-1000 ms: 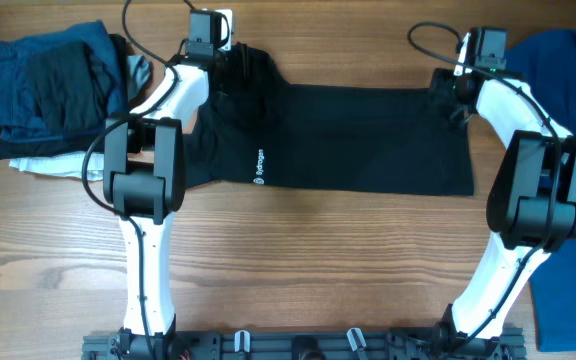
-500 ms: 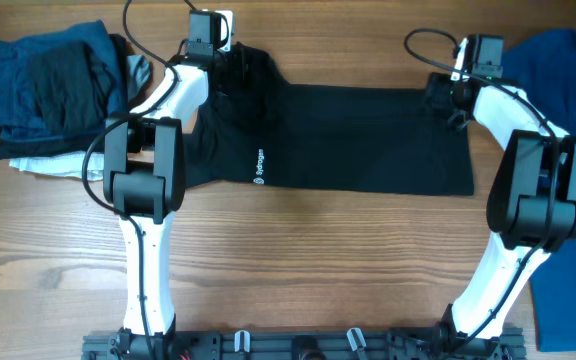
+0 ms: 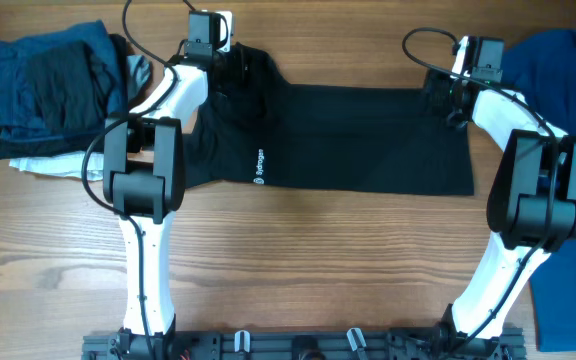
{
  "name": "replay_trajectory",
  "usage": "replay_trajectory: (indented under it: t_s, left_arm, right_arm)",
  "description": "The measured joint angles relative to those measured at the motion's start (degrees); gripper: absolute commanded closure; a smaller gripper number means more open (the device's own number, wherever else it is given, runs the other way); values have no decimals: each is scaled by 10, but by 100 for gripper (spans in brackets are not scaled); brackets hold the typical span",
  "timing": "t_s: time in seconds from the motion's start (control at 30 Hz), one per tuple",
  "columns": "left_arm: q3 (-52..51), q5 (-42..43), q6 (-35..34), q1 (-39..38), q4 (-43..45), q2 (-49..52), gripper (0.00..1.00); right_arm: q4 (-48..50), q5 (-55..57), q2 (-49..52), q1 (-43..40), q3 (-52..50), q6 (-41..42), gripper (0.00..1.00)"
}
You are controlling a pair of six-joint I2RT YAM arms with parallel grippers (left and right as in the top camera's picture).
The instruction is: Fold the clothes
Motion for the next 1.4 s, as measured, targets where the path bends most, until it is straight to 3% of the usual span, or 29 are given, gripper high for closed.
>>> replay_trajectory:
  t_s: [0.13,0.2,0.33,0.43,0.57,0.63,0.9,1.23,1.27,1.3,1.33,1.4]
  left_arm:
    - [0,0,0,0,0,0,74]
    - [0,0,0,0,0,0,75]
    - [0,0,0,0,0,0,74]
    - [0,0,0,0,0,0,78]
    - [0,0,0,0,0,0,80]
    - [0,0,0,0,0,0,80]
    - [0,0,0,3,-3,-1,96]
    - [0,0,0,6,-12,-7,96]
    - [0,0,0,6,-14,-9,88]
    - [0,0,0,6,-15,-12,56]
    - [0,0,0,6,-15,-17,50]
    - [0,0,0,6,-14,-28,50]
  right_arm:
    - [14,0,4,0,0,0,6]
    - [18,0,16,0,0,0,10]
    - [21,6,25,0,3,-6,32]
    - [20,7,25,-3,3,-5,59]
    - [16,7,25,-5,4,-3,86]
    - [16,6,25,-5,4,-1,93]
    - [16,0,24,-4,4,0,96]
    - [15,0,23,-4,4,0,96]
    - [15,0,23,-4,4,0,96]
    - [15,0,23,-4,4,0,96]
    - [15,0,23,-4,4,0,95]
    - [15,0,23,-4,4,0,95]
